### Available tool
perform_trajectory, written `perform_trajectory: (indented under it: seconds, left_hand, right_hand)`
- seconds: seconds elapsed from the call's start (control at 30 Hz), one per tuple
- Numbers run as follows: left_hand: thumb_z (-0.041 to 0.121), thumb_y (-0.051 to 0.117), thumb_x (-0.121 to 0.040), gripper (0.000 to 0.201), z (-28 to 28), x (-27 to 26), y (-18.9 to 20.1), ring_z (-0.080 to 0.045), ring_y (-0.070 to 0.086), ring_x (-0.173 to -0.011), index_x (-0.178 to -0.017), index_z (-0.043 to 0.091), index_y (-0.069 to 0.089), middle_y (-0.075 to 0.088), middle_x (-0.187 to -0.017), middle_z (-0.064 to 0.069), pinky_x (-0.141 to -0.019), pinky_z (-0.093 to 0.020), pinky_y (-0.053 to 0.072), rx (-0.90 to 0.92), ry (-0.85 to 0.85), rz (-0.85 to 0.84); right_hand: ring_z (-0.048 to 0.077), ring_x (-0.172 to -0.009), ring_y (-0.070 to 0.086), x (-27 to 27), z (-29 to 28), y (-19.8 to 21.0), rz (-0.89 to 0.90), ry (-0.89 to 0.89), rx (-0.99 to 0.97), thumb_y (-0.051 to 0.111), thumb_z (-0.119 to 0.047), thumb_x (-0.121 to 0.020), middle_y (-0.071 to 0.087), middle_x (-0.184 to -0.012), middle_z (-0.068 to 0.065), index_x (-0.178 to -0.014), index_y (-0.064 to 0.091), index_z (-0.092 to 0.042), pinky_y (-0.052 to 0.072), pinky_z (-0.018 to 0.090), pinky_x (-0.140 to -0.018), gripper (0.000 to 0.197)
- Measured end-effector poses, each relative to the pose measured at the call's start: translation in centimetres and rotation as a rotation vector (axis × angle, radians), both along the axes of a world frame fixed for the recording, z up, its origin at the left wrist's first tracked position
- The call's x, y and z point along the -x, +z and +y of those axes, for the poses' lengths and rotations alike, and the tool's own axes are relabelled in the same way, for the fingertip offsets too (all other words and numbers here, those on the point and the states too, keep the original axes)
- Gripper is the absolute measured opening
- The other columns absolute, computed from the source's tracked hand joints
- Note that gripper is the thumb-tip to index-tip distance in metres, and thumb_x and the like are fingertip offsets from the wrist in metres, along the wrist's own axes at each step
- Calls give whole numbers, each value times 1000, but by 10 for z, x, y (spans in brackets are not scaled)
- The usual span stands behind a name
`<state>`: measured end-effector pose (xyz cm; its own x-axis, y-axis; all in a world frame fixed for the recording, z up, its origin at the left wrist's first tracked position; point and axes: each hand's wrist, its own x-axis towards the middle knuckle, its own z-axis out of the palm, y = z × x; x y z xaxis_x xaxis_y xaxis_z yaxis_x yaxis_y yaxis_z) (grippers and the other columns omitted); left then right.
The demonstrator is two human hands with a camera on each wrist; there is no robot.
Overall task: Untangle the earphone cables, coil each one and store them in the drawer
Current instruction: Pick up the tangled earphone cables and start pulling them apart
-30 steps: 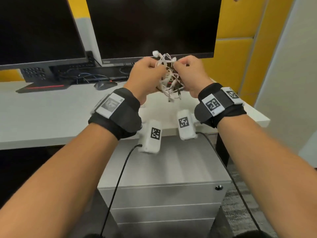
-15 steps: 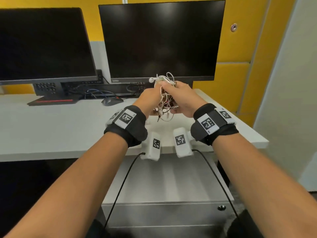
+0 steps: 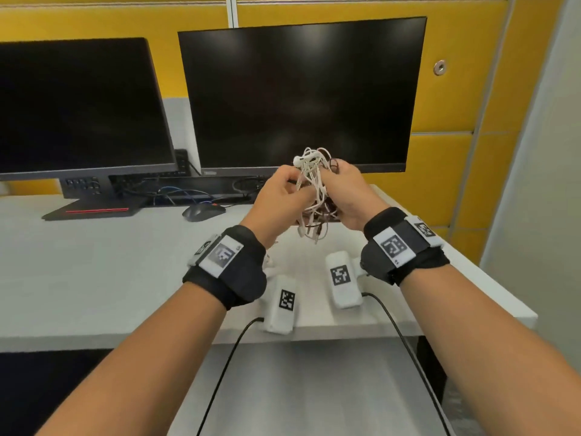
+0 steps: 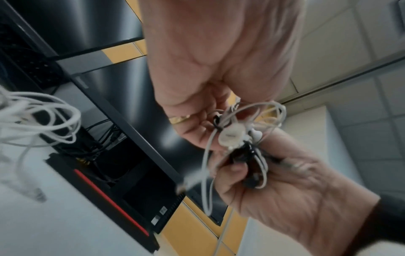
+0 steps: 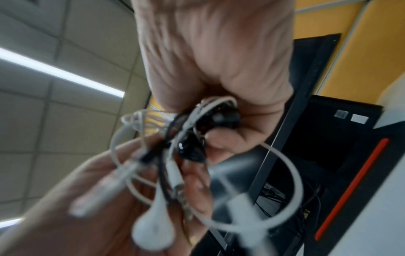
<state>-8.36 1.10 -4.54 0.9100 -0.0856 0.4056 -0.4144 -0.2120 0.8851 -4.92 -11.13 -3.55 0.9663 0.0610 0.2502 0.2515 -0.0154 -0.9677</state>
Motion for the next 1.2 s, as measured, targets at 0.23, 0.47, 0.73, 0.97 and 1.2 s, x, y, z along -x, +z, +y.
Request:
perform_trajectory:
  seconds: [0.23, 0.47, 0.73, 0.97, 1.2]
  left_hand:
    - [28, 45, -99, 32, -6, -38, 18, -26, 67, -88, -114, 5, 63, 68, -100, -17, -77, -37, 56, 151, -152, 153]
    - [17, 54, -96, 15, -4, -65, 29, -12, 60, -67, -98, 3, 59, 61, -82, -6, -59, -23, 49, 244, -161, 94]
    - [4, 55, -92, 17, 7, -90, 16, -22, 63, -80, -106, 9, 47, 62, -93, -13, -70, -37, 54, 513, -56, -1]
    - [13, 61, -93, 37, 17, -88, 1, -18, 66, -79, -125, 12, 44, 66, -100, -9, -71, -35, 57, 294, -218, 28]
    - [8, 52, -94, 2, 25, -93, -1, -18, 59, -75, -94, 9, 50, 57, -90, -11, -62, -31, 51, 435, -41, -17]
  right_hand:
    - [23, -94, 68, -40, -2, 5, 163, 104, 24, 56, -54, -84, 73, -100, 5, -107, 68, -19, 55, 37, -80, 43]
    - [13, -62, 59, -58, 0, 14, 103, 170, -176, 49, -32, -94, 63, -70, -2, -86, 63, -22, 47, 28, -63, 20]
    - [15, -69, 59, -71, 12, 2, 0, 266, -344, 45, -21, -93, 63, -81, 5, -107, 61, -5, 47, 31, -64, 26]
    - [17, -69, 62, -77, 14, -12, -23, 83, -356, 55, -24, -96, 68, -89, 8, -118, 62, -4, 50, 28, -55, 31]
    - [9, -51, 55, -74, 9, -10, 37, 217, -314, 50, -32, -99, 63, -72, 2, -98, 64, -11, 41, 18, -45, 25]
